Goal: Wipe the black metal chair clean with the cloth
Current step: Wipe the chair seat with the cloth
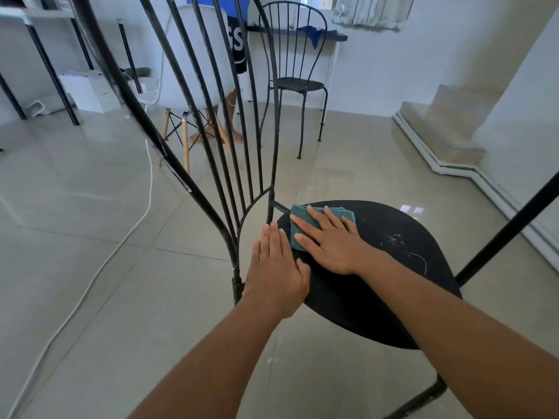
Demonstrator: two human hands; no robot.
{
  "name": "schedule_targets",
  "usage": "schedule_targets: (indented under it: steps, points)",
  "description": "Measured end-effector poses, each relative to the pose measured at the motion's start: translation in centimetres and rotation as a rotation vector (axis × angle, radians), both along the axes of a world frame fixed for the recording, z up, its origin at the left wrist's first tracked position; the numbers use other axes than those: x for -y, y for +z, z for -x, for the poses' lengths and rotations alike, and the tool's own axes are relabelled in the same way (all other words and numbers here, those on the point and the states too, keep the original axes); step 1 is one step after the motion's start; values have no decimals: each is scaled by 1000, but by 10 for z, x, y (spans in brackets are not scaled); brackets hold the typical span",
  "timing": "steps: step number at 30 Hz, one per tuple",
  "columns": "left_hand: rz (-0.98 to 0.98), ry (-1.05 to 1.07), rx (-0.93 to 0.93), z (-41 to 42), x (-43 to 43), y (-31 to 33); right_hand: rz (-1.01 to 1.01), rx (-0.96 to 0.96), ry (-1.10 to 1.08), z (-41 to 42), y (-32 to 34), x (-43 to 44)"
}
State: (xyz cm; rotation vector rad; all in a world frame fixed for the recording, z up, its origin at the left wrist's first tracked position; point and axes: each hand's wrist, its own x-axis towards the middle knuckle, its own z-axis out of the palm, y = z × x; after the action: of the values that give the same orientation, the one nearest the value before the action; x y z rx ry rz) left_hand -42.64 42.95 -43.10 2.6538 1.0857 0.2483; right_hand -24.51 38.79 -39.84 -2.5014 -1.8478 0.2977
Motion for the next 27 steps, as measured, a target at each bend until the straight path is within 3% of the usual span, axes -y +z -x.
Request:
schedule_targets:
  steps: [5, 11, 19, 27]
  points:
    - [6, 32, -41, -3, 1, 6, -27, -24, -93, -18, 0, -23]
    - [9, 21, -41, 0, -3, 4, 10, -20, -251, -53, -3, 20]
    - [-50, 52, -49, -5, 2, -2, 35, -20, -96, 6, -6, 93]
    - [-30, 55, -61, -6, 4, -1, 19, -78, -58, 0, 1, 28]
